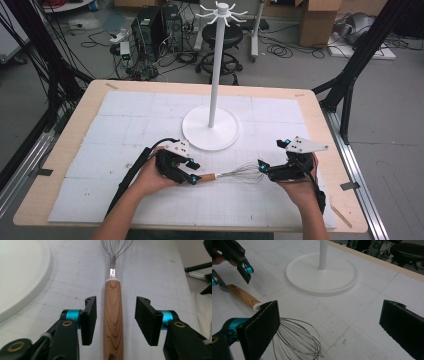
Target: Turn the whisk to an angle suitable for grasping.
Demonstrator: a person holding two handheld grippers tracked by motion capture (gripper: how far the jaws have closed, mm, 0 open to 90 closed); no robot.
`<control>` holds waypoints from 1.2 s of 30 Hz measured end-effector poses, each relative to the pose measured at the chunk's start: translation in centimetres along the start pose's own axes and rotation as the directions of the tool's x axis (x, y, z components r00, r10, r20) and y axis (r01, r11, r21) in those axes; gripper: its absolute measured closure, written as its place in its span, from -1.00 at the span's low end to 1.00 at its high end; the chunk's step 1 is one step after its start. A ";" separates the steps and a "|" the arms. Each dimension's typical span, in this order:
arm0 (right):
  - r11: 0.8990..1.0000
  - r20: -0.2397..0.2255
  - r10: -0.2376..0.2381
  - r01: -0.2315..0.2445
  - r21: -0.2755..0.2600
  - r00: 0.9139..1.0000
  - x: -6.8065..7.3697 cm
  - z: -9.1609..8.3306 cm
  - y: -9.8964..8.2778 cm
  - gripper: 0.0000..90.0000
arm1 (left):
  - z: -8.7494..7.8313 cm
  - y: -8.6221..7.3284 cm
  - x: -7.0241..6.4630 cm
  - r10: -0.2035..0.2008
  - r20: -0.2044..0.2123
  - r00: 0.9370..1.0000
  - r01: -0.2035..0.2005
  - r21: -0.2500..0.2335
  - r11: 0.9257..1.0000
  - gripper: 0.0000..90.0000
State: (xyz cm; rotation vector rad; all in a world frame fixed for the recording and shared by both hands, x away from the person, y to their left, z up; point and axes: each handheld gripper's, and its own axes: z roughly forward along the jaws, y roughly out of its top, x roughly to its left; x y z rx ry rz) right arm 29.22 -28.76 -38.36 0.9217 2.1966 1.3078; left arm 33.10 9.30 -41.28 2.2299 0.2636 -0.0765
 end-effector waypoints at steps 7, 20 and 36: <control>1.000 -0.001 0.001 -0.001 0.005 1.000 0.1 0.1 -0.1 -0.95 | -5.0 -2.6 0.7 -0.084 -0.077 0.994 0.073 -0.130 0.989 -0.07; 1.000 -0.005 -0.007 0.007 0.012 1.000 0.2 0.2 0.0 -0.95 | -11.4 -5.0 1.0 -0.144 -0.166 0.975 0.093 -0.283 0.955 -0.36; 1.000 -0.012 -0.003 0.003 0.015 1.000 0.1 0.4 -0.1 -0.95 | -13.7 -6.1 1.1 -0.170 -0.244 0.955 0.063 -0.393 0.917 -0.81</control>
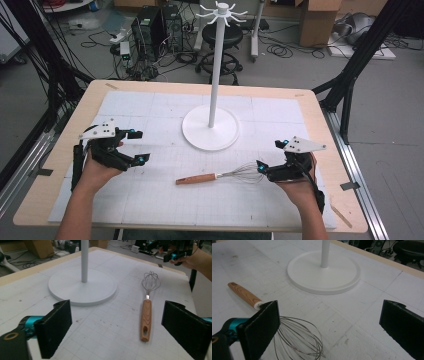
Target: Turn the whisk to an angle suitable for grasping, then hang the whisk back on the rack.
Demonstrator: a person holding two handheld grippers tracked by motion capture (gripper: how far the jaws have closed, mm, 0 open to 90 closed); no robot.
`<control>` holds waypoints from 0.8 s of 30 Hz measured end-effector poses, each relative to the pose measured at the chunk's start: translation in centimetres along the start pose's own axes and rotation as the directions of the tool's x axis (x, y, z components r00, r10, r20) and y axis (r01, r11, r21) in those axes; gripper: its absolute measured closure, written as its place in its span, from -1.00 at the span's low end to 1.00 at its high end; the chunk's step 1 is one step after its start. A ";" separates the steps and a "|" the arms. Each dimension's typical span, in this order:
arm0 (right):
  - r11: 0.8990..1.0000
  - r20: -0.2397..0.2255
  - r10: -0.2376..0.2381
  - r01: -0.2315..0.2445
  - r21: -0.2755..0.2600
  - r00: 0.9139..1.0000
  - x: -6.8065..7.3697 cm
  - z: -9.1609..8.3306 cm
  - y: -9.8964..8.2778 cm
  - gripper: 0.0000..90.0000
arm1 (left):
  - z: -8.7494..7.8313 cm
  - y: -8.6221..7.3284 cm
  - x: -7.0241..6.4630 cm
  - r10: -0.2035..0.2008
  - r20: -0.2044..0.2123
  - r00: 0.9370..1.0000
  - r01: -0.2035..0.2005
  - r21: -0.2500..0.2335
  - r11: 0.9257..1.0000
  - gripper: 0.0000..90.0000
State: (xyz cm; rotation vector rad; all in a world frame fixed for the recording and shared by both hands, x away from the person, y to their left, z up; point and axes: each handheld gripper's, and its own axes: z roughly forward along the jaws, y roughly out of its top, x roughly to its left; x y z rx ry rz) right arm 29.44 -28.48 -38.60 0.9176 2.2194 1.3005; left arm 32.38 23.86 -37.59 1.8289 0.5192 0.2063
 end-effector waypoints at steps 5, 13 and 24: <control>1.000 -0.001 0.007 -0.007 0.011 1.000 0.0 0.4 0.0 -0.95 | -0.2 0.1 0.1 0.008 -0.009 1.000 -0.007 0.002 1.000 -0.87; 1.000 -0.012 0.005 -0.005 0.017 1.000 0.0 0.7 0.1 -0.95 | -0.2 0.1 -0.3 0.024 -0.041 0.999 -0.023 0.026 0.999 -0.96; 1.000 -0.007 0.013 -0.013 0.012 1.000 0.0 0.6 0.1 -0.95 | 0.4 0.0 -0.2 0.030 -0.043 0.999 -0.027 0.050 0.998 -0.96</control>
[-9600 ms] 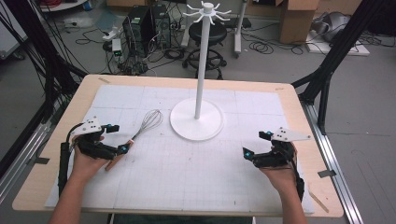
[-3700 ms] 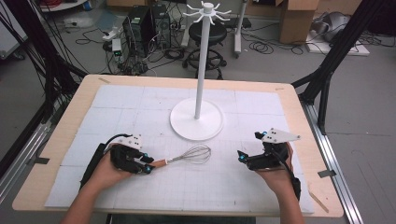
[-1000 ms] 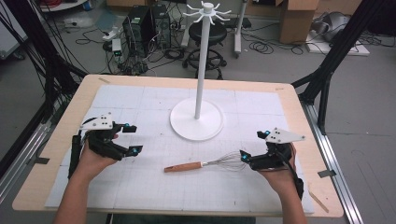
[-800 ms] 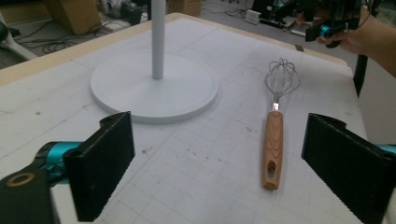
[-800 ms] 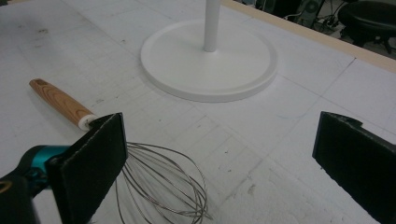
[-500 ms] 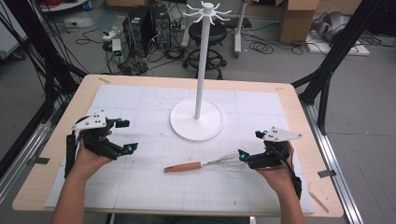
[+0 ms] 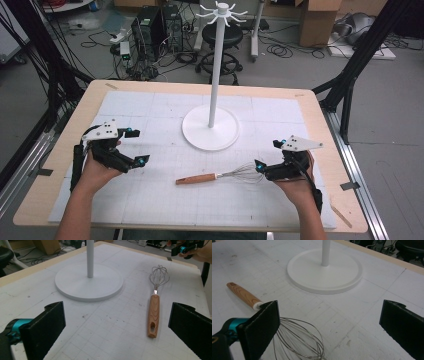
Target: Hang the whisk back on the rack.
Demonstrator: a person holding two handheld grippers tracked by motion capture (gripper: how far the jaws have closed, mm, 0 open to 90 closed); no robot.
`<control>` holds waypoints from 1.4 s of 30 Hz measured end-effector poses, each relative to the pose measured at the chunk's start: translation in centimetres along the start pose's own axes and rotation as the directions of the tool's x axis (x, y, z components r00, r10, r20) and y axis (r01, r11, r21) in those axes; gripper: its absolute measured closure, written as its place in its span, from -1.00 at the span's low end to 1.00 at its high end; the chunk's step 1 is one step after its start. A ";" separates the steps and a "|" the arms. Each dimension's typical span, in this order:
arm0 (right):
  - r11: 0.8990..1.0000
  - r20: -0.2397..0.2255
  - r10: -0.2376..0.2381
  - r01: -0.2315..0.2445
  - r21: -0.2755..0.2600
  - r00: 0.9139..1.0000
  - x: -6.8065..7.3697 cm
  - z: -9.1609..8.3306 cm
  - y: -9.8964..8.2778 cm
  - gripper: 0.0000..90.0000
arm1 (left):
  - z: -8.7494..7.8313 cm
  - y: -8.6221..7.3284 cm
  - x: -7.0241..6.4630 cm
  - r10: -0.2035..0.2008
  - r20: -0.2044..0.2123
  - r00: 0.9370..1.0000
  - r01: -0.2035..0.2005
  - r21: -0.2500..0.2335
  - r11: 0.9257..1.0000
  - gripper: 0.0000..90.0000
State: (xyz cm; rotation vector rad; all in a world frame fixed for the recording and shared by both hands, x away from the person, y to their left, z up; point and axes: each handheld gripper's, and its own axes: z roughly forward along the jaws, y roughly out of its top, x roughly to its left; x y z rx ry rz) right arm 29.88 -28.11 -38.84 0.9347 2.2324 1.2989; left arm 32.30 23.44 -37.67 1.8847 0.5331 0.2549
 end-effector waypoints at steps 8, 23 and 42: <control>1.000 -0.006 -0.016 0.016 0.005 1.000 0.4 -0.1 0.1 -0.95 | 0.3 -0.1 0.3 -0.018 -0.015 1.000 0.018 -0.006 1.000 -0.96; 0.998 -0.062 -0.058 0.058 0.005 0.996 1.7 0.7 1.8 -0.95 | -0.1 -0.3 0.5 -0.028 -0.021 0.999 0.028 -0.004 1.000 -0.96; 0.967 -0.242 -0.180 0.217 0.135 0.953 4.7 4.6 6.1 -0.51 | -0.1 -0.1 0.3 -0.015 -0.024 1.000 0.014 -0.009 1.000 -0.96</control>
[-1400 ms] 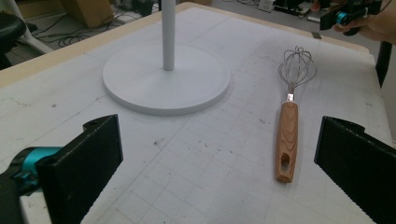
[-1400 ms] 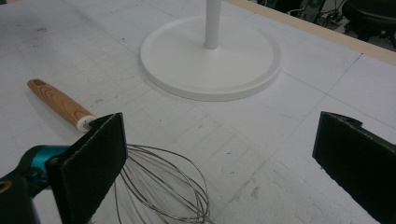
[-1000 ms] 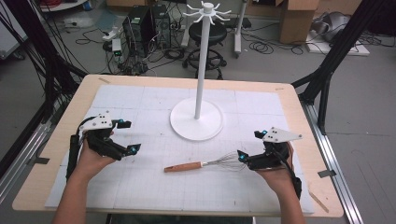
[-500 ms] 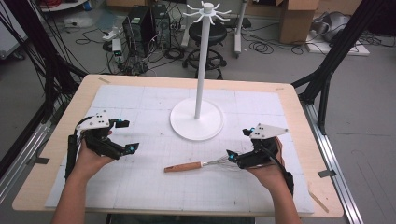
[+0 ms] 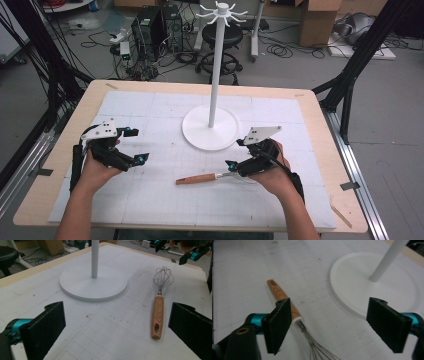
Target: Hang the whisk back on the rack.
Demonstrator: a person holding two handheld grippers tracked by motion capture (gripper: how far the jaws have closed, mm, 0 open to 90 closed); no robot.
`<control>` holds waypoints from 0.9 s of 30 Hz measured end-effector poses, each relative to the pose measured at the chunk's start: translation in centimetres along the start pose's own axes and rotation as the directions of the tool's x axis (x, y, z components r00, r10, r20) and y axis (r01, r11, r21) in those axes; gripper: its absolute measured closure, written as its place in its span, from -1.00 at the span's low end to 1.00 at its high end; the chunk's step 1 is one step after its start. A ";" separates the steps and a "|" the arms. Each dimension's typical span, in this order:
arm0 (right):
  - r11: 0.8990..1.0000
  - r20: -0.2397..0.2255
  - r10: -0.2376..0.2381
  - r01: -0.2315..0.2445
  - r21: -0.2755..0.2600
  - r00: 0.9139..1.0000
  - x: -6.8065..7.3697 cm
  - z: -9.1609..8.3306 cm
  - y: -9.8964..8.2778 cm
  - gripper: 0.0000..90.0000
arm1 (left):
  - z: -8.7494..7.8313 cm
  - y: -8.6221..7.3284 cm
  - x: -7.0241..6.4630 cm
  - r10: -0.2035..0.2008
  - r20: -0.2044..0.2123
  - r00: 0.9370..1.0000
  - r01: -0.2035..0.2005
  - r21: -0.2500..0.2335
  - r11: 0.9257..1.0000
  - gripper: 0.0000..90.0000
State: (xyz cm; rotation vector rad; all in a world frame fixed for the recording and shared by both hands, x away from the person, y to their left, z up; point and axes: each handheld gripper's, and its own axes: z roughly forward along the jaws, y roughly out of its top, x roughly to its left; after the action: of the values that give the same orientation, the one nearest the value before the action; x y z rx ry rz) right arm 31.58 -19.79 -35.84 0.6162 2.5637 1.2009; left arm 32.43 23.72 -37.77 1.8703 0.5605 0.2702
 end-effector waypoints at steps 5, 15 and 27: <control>0.999 -0.066 -0.012 0.015 0.051 0.998 0.5 1.6 0.6 -0.32 | 0.0 0.0 0.0 0.000 -0.002 1.000 0.000 -0.002 1.000 -0.96; 0.989 -0.118 -0.057 0.072 0.127 0.991 1.4 3.9 1.5 -0.24 | 0.2 0.0 -0.1 0.005 0.000 1.000 -0.005 0.010 1.000 -0.96; 0.965 -0.165 -0.072 0.110 0.238 0.984 1.9 6.1 2.4 -0.19 | 0.2 0.0 0.0 0.008 -0.001 1.000 -0.008 0.008 1.000 -0.96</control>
State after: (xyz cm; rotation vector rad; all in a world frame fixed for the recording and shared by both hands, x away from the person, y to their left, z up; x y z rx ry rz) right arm 32.88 -13.43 -37.95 0.4623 2.8661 0.9418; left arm 32.50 23.57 -37.85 1.8806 0.5557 0.2741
